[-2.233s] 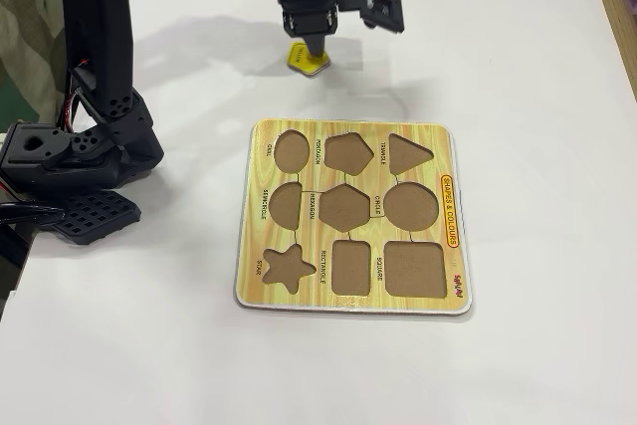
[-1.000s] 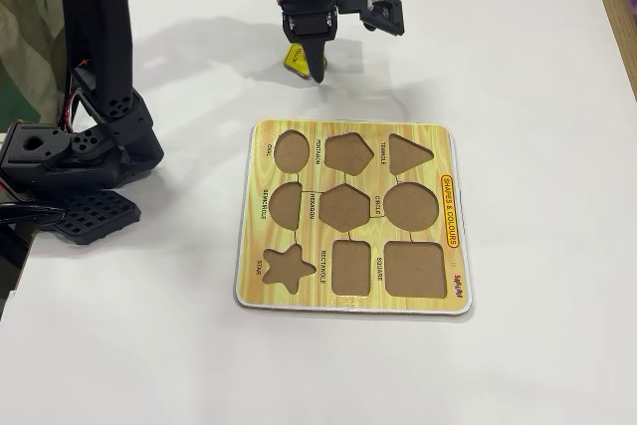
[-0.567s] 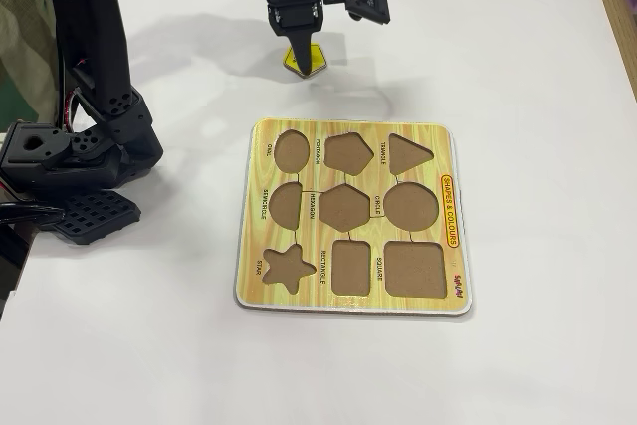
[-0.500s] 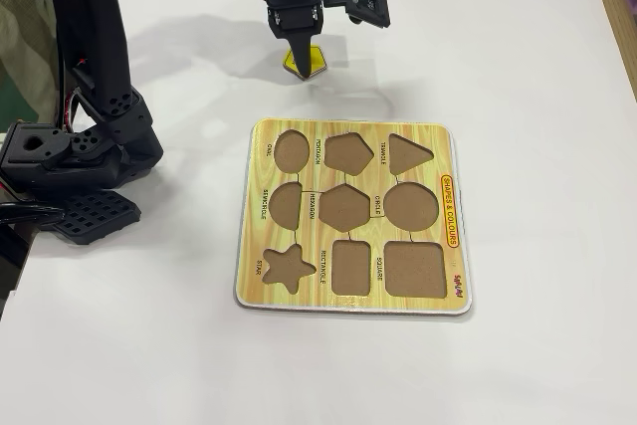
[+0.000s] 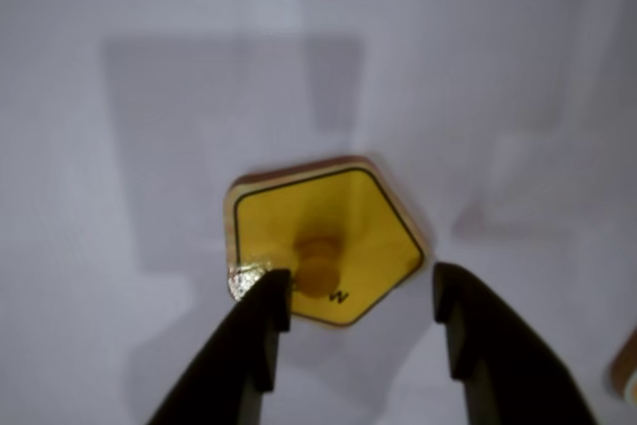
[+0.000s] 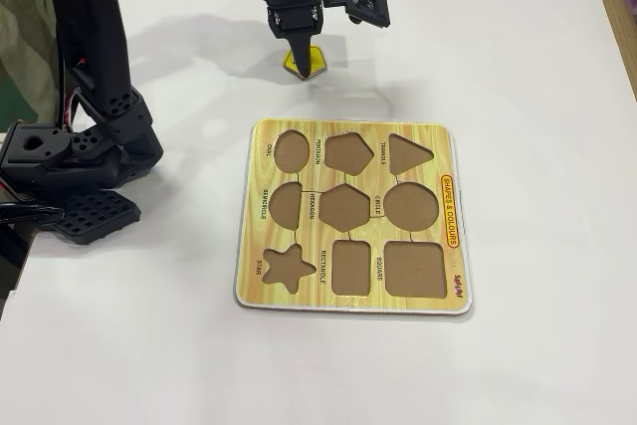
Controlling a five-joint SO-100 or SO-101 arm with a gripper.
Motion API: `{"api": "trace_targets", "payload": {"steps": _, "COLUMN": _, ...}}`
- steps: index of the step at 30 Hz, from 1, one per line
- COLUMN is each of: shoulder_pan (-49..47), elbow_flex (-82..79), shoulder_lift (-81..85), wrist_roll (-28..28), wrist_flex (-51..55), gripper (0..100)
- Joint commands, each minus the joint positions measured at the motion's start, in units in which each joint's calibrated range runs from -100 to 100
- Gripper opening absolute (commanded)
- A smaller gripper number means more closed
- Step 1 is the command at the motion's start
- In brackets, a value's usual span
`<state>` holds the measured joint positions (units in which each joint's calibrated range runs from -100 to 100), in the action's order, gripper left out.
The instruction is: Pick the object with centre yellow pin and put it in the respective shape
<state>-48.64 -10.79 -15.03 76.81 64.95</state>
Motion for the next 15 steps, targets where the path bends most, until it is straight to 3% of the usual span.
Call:
{"api": "trace_targets", "payload": {"steps": 1, "shoulder_pan": 0.2, "elbow_flex": 0.7, "shoulder_lift": 1.8, "wrist_roll": 0.3, "wrist_flex": -0.5, "gripper": 16}}
{"api": "trace_targets", "payload": {"steps": 15, "shoulder_pan": 0.5, "elbow_flex": 1.6, "shoulder_lift": -1.0, "wrist_roll": 0.3, "wrist_flex": -0.6, "gripper": 16}}
